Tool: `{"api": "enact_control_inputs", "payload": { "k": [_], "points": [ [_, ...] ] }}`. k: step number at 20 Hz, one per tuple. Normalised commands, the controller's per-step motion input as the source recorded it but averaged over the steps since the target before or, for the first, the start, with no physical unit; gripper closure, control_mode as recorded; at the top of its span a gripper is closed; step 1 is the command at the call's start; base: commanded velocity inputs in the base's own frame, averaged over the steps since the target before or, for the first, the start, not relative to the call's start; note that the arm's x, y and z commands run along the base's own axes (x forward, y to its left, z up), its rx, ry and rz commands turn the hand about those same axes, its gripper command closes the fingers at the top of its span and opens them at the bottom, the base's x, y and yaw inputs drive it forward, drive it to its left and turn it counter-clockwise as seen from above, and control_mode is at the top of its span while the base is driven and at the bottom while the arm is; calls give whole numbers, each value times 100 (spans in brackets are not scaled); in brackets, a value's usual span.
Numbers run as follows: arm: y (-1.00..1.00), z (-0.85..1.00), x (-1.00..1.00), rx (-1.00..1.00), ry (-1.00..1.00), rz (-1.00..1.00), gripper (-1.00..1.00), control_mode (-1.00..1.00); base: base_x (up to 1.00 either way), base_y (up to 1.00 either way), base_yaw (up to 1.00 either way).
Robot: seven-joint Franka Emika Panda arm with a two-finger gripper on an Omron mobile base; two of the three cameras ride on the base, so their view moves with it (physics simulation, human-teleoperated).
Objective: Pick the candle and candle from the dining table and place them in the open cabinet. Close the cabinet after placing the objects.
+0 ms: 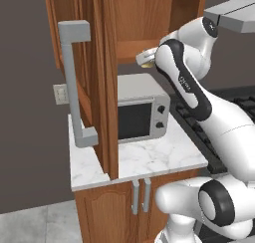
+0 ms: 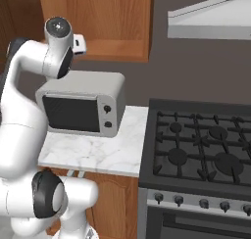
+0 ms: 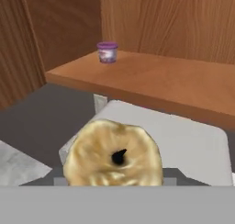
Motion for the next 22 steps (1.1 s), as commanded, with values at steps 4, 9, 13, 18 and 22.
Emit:
{"api": "enact_control_inputs", "payload": {
  "k": [4,9,13,18,22],
  "points": [
    [5,12,38,-16,0,9,100,-100,0,0,0],
    [7,0,14,-9,-4,9,100,-100,0,0,0],
    [11,-1,4,-5,-9,7,100,-100,0,0,0],
    [18,-20,1,-3,-11,6,100,-100,0,0,0],
    [13,-21,3,0,-9,3,100,-100,0,0,0]
  ]
}}
